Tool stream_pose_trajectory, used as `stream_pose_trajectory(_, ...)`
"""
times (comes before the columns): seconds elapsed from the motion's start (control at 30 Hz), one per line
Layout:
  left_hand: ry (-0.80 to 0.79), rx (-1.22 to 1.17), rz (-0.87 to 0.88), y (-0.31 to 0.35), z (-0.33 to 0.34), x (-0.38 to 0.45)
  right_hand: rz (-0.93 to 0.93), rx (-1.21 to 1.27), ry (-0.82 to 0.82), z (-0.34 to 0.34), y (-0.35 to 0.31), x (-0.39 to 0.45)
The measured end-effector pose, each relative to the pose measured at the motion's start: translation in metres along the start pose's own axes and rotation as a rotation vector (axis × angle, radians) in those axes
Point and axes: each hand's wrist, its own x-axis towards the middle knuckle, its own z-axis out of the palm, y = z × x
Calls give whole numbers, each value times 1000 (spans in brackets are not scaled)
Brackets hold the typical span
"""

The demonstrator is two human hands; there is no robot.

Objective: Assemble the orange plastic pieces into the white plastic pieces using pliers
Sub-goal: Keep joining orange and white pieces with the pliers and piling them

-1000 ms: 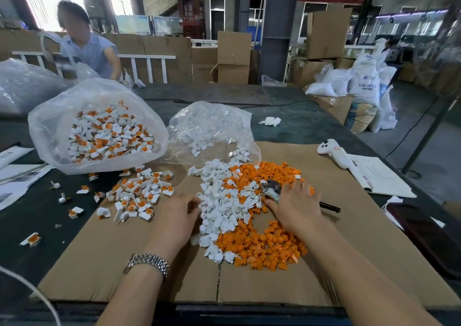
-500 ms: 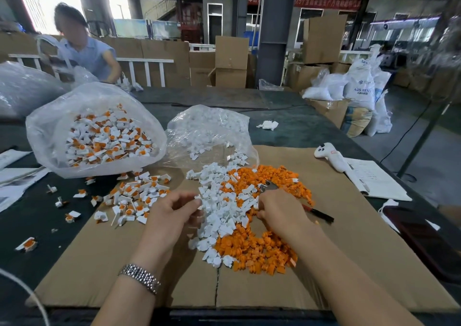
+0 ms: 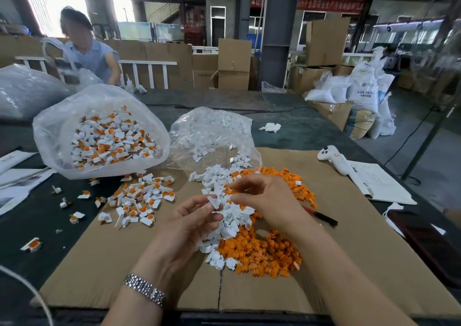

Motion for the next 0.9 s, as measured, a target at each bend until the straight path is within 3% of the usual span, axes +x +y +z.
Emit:
stream_pose_trajectory(0.17,-18,-1,14,0,1,-3,58,290,-48,5,-13,-4)
stream_pose_trajectory(0.57,49,78,112,2,12,-8,-112,-186,76,30,-9,-13)
stream_pose_trajectory(0.9,46,13,114,5,13,-10,-191,-207,5,23,-10,-17)
